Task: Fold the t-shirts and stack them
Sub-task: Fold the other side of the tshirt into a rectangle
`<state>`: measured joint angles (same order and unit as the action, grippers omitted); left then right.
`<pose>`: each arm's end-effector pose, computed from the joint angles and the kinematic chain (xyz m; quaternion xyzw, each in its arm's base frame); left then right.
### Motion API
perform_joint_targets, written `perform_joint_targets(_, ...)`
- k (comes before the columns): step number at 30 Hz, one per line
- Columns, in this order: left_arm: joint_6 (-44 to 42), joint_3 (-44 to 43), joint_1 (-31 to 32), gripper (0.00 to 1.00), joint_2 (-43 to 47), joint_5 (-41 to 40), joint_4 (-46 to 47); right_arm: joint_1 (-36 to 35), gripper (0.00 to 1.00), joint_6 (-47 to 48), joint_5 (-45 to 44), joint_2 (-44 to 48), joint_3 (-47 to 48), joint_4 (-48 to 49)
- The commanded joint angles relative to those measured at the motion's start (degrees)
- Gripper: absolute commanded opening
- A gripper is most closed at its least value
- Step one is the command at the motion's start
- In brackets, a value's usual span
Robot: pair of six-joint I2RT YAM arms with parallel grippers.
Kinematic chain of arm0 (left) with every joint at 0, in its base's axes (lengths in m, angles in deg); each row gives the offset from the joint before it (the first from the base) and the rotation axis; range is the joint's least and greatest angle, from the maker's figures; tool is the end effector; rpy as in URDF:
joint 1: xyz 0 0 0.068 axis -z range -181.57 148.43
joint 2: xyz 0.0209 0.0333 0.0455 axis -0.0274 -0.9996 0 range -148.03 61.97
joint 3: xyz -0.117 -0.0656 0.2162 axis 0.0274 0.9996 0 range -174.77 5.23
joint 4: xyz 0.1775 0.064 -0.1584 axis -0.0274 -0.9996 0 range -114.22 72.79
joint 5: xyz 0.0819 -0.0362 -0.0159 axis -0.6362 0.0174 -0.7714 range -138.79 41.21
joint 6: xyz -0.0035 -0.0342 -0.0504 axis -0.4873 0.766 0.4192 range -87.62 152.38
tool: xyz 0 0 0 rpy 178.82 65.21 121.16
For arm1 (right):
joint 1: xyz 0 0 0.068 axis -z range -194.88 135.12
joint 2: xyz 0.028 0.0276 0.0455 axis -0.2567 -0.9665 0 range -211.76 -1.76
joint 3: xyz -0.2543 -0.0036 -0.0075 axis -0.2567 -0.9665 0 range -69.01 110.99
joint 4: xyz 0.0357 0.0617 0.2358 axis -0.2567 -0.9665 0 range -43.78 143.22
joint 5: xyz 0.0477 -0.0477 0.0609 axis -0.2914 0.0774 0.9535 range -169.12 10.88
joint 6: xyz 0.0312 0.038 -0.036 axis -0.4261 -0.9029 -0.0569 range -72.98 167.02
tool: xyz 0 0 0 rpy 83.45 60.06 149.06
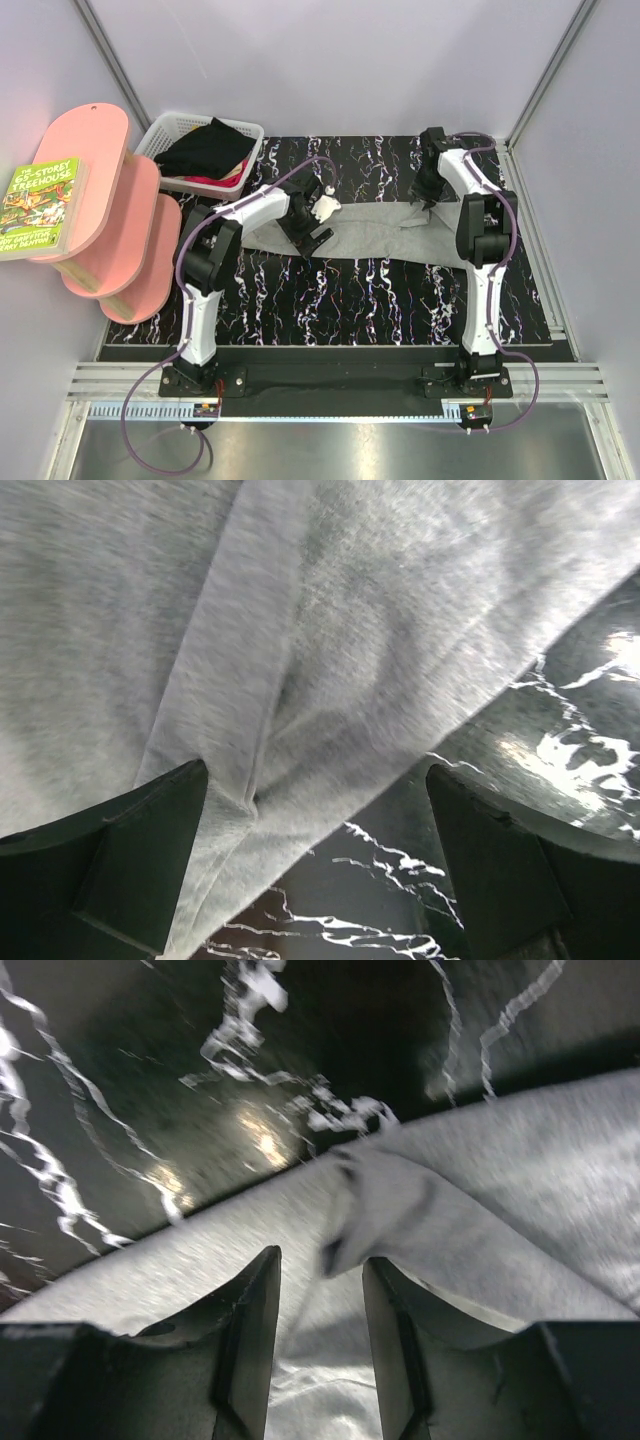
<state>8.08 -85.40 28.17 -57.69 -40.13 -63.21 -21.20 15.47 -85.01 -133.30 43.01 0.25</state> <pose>0.3449 -0.2049 0.1527 0.4579 0.8763 -0.0810 0.1262 0.4518 0.0454 0.1632 0.2232 0.9615 0.0013 0.1602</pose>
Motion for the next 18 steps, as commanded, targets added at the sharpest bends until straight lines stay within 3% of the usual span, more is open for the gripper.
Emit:
perform_joint_targets(1,-1.11,-0.78,-0.12,0.99,-0.14,-0.14,0.91,0.70,0.46,-0.35,2.46,-2.74,9.49,-0.29)
perform_joint_targets(6,-1.28,1.15,-0.12,0.99,0.56,0.12,1.17,2.28,0.46,-0.70,5.01,-9.77,23.82,-5.10)
perform_joint_targets(10,-1.02,2.03,-0.12,0.99,1.44,0.04,1.26,3.95,0.46,-1.23,5.80,-16.89,43.74,-11.44)
perform_joint_targets(12,-0.84,2.47,-0.03,0.99,2.14,0.12,1.35,4.39,0.44,-1.06,5.54,-17.87,47.13,-14.86)
perform_joint_targets(14,-0.75,3.00,-0.03,0.99,2.50,0.47,1.35,4.48,0.43,0.17,4.75,-13.59,43.39,-15.23)
perform_joint_targets(17,-0.75,3.53,-0.03,0.99,3.29,0.04,1.44,4.39,0.42,1.76,1.95,-3.92,30.92,-14.01)
perform_joint_targets(18,-0.84,3.79,-0.12,0.99,3.46,-0.05,1.44,4.31,0.42,1.84,1.41,-1.02,22.79,-12.87)
